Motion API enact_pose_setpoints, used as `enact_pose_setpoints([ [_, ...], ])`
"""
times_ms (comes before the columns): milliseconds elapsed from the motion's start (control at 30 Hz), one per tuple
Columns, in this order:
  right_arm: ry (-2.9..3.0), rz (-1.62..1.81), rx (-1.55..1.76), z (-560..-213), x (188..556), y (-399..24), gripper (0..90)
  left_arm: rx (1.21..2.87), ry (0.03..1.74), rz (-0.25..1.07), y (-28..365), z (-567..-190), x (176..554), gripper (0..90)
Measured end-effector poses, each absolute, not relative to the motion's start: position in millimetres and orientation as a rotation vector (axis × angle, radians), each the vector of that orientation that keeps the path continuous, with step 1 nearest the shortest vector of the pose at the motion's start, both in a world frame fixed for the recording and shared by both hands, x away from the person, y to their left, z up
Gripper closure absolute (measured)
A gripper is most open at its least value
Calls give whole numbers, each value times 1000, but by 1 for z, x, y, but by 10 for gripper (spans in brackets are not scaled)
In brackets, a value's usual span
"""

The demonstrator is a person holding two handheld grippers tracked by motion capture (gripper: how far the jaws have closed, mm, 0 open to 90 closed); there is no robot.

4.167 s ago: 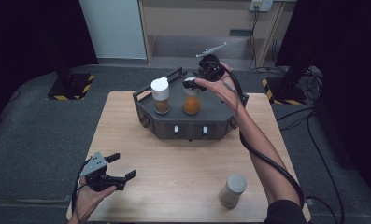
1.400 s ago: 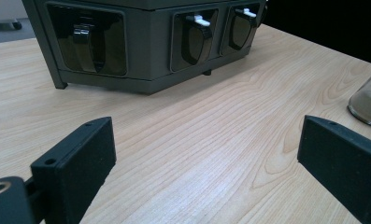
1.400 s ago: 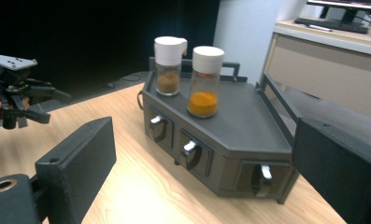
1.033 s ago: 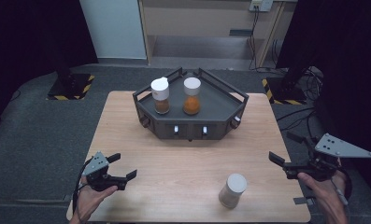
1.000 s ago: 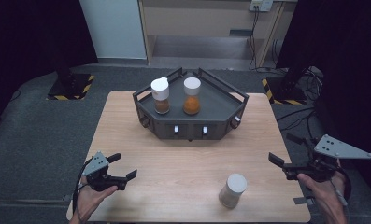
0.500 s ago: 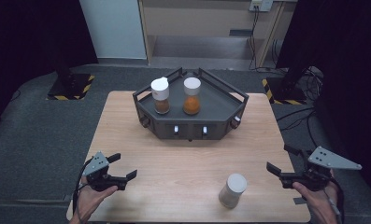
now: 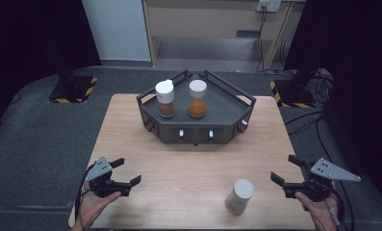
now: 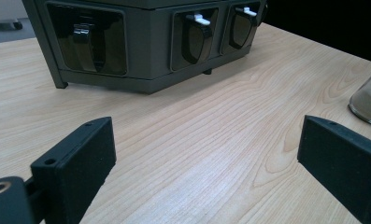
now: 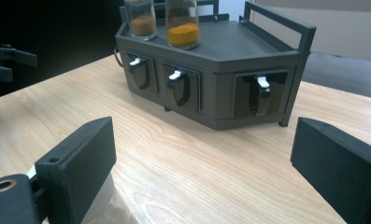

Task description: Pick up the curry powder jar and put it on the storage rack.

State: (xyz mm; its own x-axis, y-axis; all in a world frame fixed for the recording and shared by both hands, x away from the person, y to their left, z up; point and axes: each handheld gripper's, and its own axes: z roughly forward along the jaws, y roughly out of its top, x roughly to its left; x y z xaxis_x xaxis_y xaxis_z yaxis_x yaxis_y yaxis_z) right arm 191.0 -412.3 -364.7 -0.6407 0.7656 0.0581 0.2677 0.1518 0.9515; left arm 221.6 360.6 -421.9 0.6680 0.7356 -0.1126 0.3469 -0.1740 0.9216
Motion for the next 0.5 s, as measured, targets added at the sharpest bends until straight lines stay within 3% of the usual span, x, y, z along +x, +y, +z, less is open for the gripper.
enact_pose_setpoints([
  [500,2001,1510,1025,-387,197,-413,73,1777,867,439,361,-422,222,31],
])
